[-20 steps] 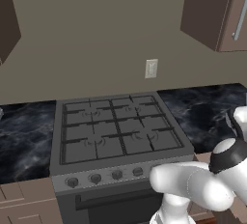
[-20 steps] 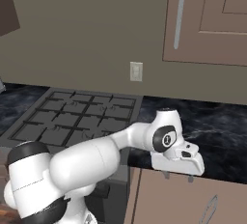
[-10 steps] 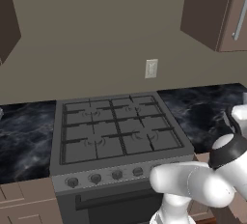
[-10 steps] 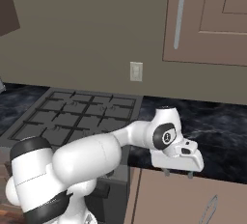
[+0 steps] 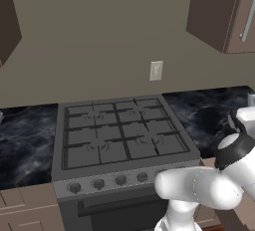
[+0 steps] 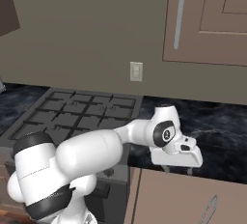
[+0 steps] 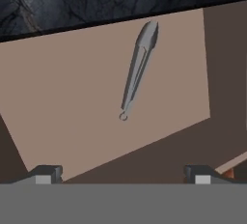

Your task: Take the tongs from the drawer on the right and place them on the dining counter next to the tray containing the kebab skewer.

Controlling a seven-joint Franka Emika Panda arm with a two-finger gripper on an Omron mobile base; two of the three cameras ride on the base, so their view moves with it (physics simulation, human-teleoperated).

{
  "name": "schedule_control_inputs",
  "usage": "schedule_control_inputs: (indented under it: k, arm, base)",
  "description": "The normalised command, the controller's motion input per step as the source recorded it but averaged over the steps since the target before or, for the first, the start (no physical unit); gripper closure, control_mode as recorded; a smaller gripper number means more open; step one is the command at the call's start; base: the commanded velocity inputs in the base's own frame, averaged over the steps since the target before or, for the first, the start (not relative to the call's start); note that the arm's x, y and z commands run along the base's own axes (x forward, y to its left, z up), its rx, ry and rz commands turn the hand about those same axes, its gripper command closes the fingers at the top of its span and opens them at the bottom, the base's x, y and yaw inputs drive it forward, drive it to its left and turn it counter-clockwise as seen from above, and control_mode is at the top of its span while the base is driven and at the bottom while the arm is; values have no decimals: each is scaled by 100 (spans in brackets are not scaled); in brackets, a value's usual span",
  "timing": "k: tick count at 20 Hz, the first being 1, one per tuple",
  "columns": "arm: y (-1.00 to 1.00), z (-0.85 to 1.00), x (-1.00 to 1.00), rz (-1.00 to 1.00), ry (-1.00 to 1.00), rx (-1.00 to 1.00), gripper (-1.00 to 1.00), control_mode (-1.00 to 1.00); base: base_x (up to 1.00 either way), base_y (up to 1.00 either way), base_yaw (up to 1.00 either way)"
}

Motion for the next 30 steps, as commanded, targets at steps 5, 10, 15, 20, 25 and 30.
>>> schedule_control_inputs:
  k: [5,10,15,20,25,30]
  arm:
    - [0,-12,12,4,0,0,-100,-100]
    - [-2,-8,-1,3,-6,1,-100,-100]
    - [-20,-11,-22,0,-14,4,-100,-100]
    - [-35,-9,-11,0,-9,5,-100,-100]
    - [-38,-7,0,0,-3,6,-100,-100]
    - [-33,0,0,0,-1,9,-100,-100]
  base:
    - [0,0,0]
    - [0,0,0]
    - [0,0,0]
    - [0,0,0]
    - [0,0,0]
    - [0,0,0]
